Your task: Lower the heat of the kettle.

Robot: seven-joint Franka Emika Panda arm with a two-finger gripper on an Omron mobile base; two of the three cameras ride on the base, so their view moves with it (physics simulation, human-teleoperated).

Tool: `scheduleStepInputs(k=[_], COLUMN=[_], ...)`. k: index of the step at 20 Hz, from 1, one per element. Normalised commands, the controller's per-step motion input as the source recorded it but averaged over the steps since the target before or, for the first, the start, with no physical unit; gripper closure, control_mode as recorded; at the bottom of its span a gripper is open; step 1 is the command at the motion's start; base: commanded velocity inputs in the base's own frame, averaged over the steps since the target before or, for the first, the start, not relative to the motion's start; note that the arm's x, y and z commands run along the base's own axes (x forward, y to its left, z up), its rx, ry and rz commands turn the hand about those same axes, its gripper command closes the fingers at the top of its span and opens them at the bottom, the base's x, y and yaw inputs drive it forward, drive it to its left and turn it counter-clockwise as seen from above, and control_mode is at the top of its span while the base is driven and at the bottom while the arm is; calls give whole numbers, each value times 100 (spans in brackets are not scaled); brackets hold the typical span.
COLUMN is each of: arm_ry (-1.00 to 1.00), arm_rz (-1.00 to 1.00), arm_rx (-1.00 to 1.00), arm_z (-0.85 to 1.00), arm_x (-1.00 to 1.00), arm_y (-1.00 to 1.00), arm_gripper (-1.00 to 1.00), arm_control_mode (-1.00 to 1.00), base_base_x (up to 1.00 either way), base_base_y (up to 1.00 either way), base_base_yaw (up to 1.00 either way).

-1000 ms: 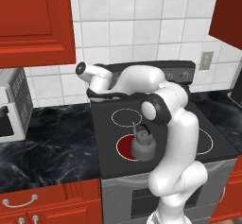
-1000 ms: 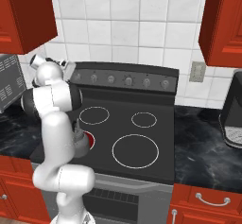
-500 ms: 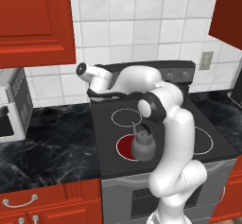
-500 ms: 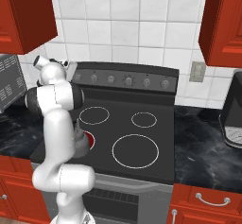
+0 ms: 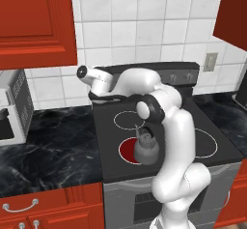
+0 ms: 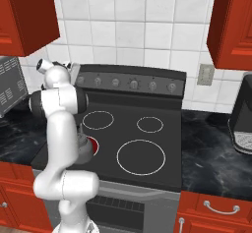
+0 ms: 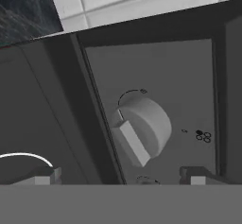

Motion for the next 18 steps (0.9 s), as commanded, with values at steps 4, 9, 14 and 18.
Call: scheduleStepInputs(k=[4, 9, 14, 18], arm_ry=[-12, -11, -11, -5], arm_rz=[4, 4, 4, 4], arm_rx=[0, 0, 0, 0], arm_z=[-14, -19, -21, -11], arm_x=[23, 20, 11, 19], arm_y=[2, 0, 0, 0], arm_gripper=[-100, -100, -100, -100], arm_control_mode=[-100, -100, -100, -100], base_base_x=[0, 0, 0, 0], base_base_y=[0, 0, 0, 0], base_base_yaw=[0, 0, 0, 0])
